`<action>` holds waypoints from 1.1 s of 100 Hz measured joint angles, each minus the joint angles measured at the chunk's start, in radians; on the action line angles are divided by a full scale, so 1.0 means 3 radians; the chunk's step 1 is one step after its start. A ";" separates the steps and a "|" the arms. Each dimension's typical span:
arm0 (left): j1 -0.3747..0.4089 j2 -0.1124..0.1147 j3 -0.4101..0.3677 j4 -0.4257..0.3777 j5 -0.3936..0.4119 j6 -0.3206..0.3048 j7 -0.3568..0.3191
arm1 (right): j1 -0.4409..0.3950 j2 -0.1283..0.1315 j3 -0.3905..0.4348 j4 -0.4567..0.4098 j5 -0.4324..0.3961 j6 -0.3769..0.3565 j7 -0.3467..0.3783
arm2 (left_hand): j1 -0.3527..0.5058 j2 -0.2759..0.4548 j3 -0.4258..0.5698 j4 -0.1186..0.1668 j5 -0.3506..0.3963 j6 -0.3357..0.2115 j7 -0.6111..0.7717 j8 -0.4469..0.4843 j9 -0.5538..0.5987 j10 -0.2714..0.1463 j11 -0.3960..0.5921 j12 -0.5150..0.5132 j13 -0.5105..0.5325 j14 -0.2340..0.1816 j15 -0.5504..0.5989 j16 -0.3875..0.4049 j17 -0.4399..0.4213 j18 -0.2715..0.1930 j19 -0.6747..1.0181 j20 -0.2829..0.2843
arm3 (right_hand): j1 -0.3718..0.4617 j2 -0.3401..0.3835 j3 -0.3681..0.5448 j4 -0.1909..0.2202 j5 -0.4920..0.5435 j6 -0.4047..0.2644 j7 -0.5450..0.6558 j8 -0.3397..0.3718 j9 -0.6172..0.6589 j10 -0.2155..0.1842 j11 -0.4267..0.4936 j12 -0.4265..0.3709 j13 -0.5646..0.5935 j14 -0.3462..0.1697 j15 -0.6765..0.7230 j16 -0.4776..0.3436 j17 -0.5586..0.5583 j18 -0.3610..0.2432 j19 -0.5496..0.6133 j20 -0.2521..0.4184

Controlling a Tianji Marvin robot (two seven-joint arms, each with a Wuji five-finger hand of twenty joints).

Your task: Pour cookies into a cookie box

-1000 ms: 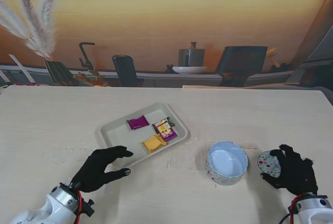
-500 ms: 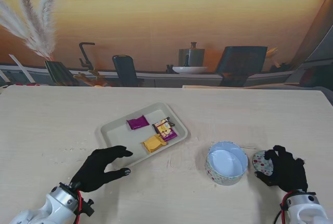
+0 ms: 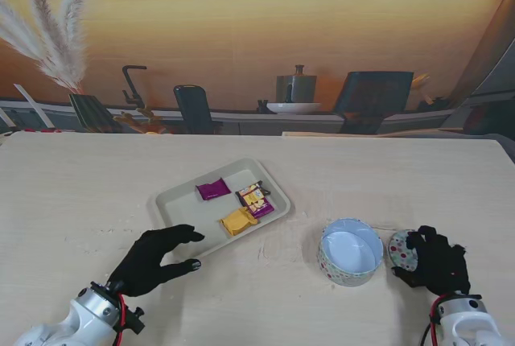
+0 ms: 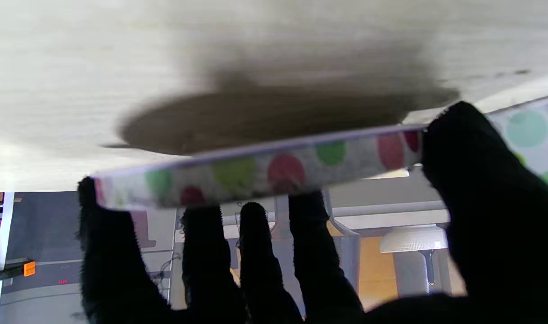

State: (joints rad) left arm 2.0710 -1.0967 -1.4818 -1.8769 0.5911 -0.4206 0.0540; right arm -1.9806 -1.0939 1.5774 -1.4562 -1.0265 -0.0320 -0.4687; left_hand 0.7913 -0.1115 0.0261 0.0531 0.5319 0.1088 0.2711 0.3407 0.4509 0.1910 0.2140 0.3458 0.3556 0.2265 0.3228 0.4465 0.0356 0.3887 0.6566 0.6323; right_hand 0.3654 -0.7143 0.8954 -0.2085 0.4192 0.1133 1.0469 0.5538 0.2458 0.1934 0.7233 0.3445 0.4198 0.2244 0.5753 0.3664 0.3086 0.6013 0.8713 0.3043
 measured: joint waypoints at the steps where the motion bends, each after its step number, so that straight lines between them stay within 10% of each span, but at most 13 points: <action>1: 0.0000 0.0000 0.0000 0.0000 0.0000 0.0000 0.0000 | 0.0003 0.0000 -0.0003 0.0004 0.0003 0.0001 0.0000 | 0.0000 0.0000 0.0000 0.0000 0.0000 0.0000 0.0000 0.0001 0.0000 0.0000 0.0000 0.0000 0.0000 0.0001 0.0000 0.0000 0.0000 0.0000 0.0000 0.0000 | 0.0003 0.0000 0.0001 0.0000 -0.0025 0.0000 0.0025 0.0000 0.0000 0.0000 0.0000 0.0000 0.0000 0.0001 0.0000 0.0000 0.0000 -0.0008 0.0002 0.0000; 15: 0.0001 0.0000 0.0000 0.0000 -0.0003 0.0000 -0.0002 | 0.0037 0.0005 -0.0040 0.0056 0.0016 0.0010 -0.0015 | 0.0000 0.0000 0.0000 0.0000 0.0000 0.0000 0.0004 0.0006 0.0001 0.0000 0.0000 0.0000 0.0000 0.0005 0.0005 0.0000 0.0001 0.0000 0.0000 0.0000 | 0.0079 0.0022 0.0059 -0.0018 -0.0032 0.0000 0.0064 -0.0128 0.0000 -0.0021 0.0027 0.0005 -0.0003 0.0032 -0.0031 0.0000 -0.0116 -0.0182 0.0049 -0.0015; 23: 0.0001 0.0000 -0.0001 0.0000 -0.0004 0.0000 -0.0005 | 0.0048 0.0007 -0.0051 0.0064 0.0016 0.0012 -0.0015 | 0.0000 0.0000 0.0000 0.0000 0.0001 0.0000 0.0004 0.0023 0.0001 0.0000 0.0000 0.0000 0.0000 0.0005 0.0005 0.0000 0.0001 0.0000 0.0000 0.0000 | 0.0138 0.0263 0.0113 -0.0010 -0.0029 0.0008 0.0019 -0.0351 -0.0001 -0.0041 0.0027 0.0005 -0.0067 0.0022 -0.0077 0.0001 -0.0282 -0.0706 0.0236 -0.0046; 33: 0.0002 0.0000 -0.0001 -0.0001 -0.0003 0.0000 -0.0001 | 0.0063 0.0009 -0.0058 0.0075 0.0006 0.0005 -0.0023 | 0.0000 0.0000 0.0000 0.0000 0.0001 0.0000 0.0004 0.0024 0.0001 0.0000 0.0000 0.0000 0.0000 0.0005 0.0005 0.0000 0.0001 0.0000 0.0000 0.0000 | 0.0134 0.0767 0.0185 0.0282 0.0056 0.0059 -0.0186 -0.0355 -0.0002 -0.0071 0.0027 0.0005 -0.0133 0.0020 -0.0181 -0.0048 -0.0360 -0.0963 0.0333 -0.0080; 61: 0.0001 0.0000 0.0003 0.0000 0.0001 0.0003 0.0001 | 0.0076 0.0005 -0.0053 0.0083 0.0081 -0.0073 -0.0033 | 0.0000 0.0000 0.0000 0.0000 0.0001 0.0000 0.0004 0.0024 0.0001 0.0001 0.0000 0.0000 0.0000 0.0006 0.0005 0.0000 0.0001 0.0000 0.0001 0.0000 | -0.0035 0.1248 0.0039 0.0409 0.0259 0.0169 -0.0480 -0.0284 -0.0002 -0.0127 0.0026 0.0005 -0.0231 -0.0046 -0.0255 -0.0093 -0.0519 -0.1013 0.0292 -0.0164; 110: 0.0001 -0.0001 0.0000 0.0002 0.0009 -0.0001 0.0018 | -0.0103 -0.0035 0.0077 -0.0157 -0.0042 -0.0309 -0.0157 | 0.0000 0.0000 0.0000 0.0000 0.0001 0.0000 0.0005 0.0024 0.0001 0.0001 0.0000 0.0000 0.0002 0.0006 0.0005 0.0000 0.0001 0.0000 0.0001 0.0000 | -0.0092 0.1274 -0.0001 0.0474 0.0475 0.0059 -0.0794 -0.0534 0.0096 -0.0170 -0.0042 -0.0007 -0.0240 -0.0090 -0.0277 -0.0126 -0.0520 -0.0871 0.0535 -0.0116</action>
State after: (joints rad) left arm 2.0712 -1.0970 -1.4819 -1.8762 0.5937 -0.4211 0.0594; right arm -2.0114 -1.1043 1.6004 -1.5032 -1.0390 -0.1248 -0.5158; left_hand 0.7914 -0.1115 0.0261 0.0531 0.5322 0.1088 0.2725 0.3478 0.4512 0.1912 0.2140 0.3458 0.3561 0.2284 0.3242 0.4466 0.0360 0.3887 0.6570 0.6323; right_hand 0.3378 -0.3321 0.8950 -0.0662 0.5618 0.1309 0.8088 0.3935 0.2747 0.1424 0.7107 0.3424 0.3479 0.1976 0.4921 0.3286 0.1525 0.3399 1.0318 0.2695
